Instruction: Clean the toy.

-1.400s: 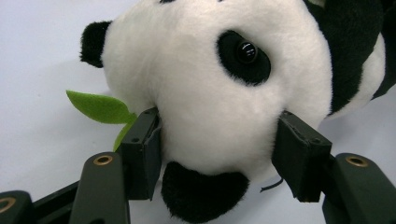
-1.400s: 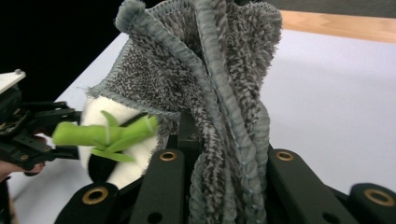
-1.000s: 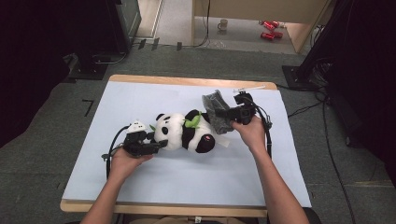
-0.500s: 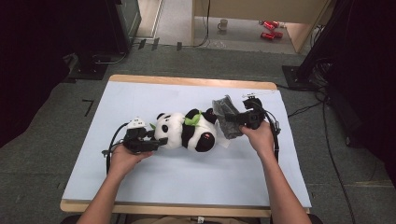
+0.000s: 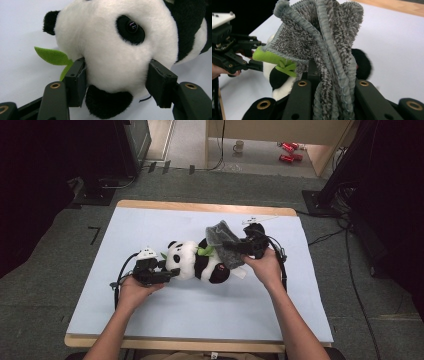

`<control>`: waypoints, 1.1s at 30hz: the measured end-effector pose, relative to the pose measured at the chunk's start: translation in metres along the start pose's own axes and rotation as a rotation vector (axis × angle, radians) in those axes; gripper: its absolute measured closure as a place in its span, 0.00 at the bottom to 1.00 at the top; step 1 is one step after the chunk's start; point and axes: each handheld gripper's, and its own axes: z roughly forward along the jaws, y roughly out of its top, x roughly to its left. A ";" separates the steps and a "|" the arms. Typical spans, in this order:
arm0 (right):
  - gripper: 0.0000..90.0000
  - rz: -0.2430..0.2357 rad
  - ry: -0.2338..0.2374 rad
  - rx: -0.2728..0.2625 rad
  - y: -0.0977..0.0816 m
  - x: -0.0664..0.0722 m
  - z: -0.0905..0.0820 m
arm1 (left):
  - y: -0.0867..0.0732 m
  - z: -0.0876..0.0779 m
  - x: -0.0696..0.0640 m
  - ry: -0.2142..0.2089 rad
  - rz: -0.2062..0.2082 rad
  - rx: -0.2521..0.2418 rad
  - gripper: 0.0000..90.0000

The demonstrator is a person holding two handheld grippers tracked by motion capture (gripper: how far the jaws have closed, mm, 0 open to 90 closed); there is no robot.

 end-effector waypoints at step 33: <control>0.85 0.067 0.040 0.044 -0.043 -0.027 0.010 | 0.007 0.003 0.008 -0.040 -0.037 0.050 0.42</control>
